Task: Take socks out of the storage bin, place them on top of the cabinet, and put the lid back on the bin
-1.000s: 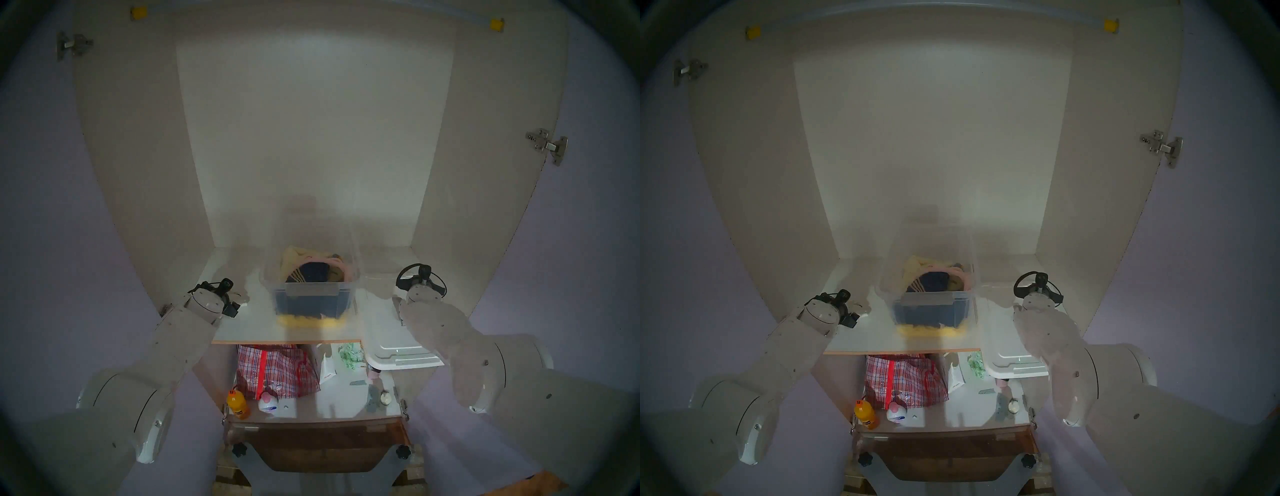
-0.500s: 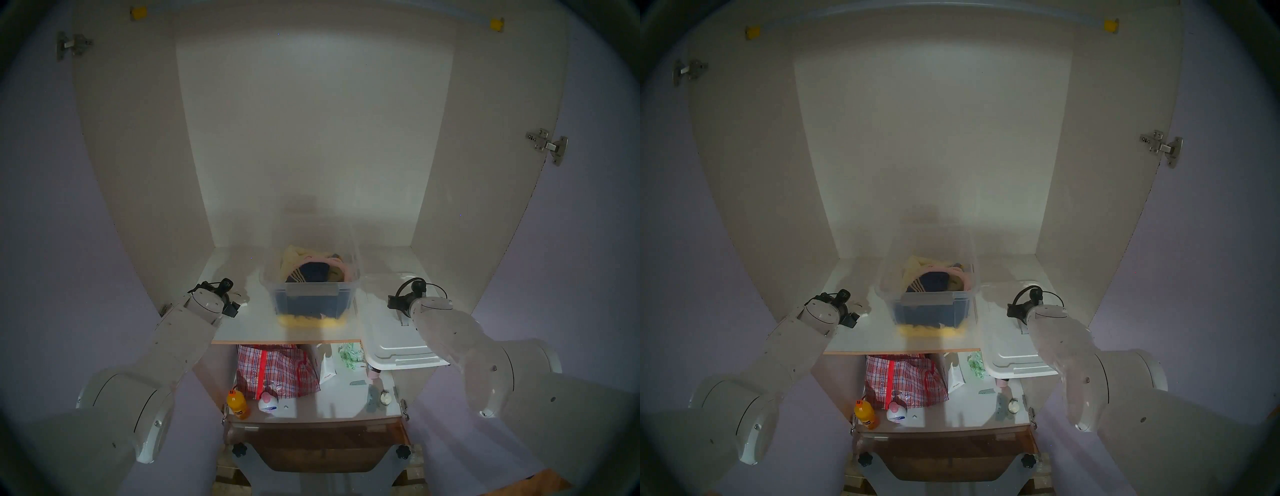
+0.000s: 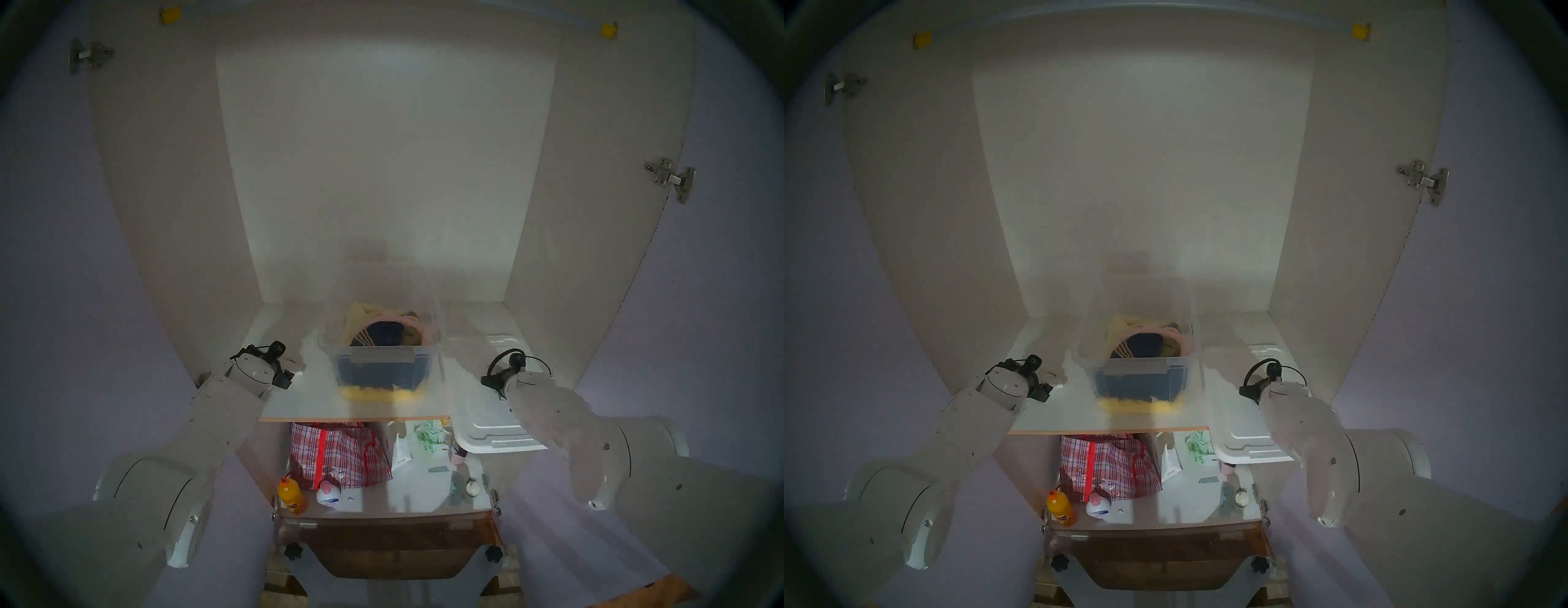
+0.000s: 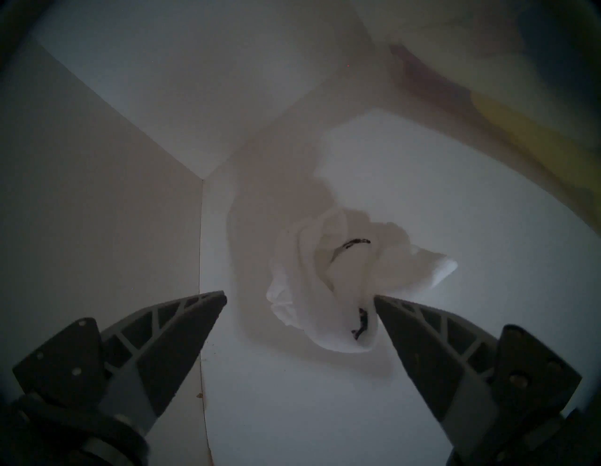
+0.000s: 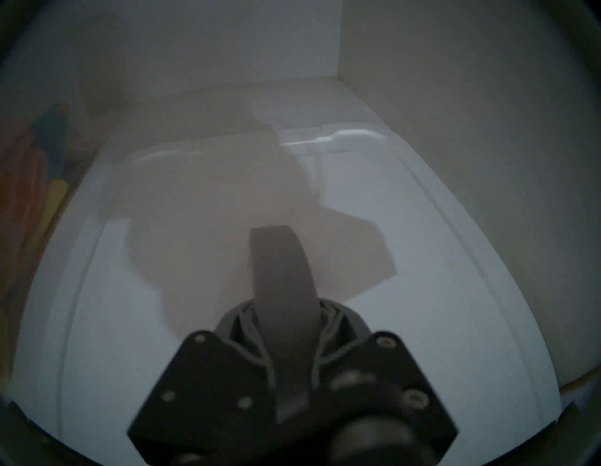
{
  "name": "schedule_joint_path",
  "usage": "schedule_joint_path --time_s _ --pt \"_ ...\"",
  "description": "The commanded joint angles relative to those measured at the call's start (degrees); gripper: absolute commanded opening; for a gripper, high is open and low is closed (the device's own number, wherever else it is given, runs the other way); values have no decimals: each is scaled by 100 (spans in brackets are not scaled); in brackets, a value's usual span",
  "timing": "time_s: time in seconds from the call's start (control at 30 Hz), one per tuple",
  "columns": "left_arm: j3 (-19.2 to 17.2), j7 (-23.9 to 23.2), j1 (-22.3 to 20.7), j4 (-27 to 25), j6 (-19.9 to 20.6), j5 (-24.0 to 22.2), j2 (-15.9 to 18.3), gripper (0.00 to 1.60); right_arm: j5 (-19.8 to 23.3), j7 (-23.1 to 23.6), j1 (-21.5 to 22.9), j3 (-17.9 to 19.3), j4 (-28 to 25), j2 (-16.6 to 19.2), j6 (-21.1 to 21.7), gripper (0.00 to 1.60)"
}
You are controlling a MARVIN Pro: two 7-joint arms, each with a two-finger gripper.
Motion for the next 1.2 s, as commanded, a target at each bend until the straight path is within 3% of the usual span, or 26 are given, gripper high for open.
schedule_joint_path --time_s 0.0,0.6,1.0,1.17 --pt "-6 -5 -172 -119 -46 7 11 160 -55 -557 134 -20 -224 -39 -553 0" --pt "-7 4 -174 -109 -44 5 8 160 91 -2054 716 277 -859 -356 -1204 0" --pt "-7 5 -175 -107 -44 5 7 160 14 -2501 1089 146 -1112 -967 -1100 0" --pt "-6 3 -175 -107 -45 5 8 160 150 -2742 1420 305 -1031 -1138 -699 0"
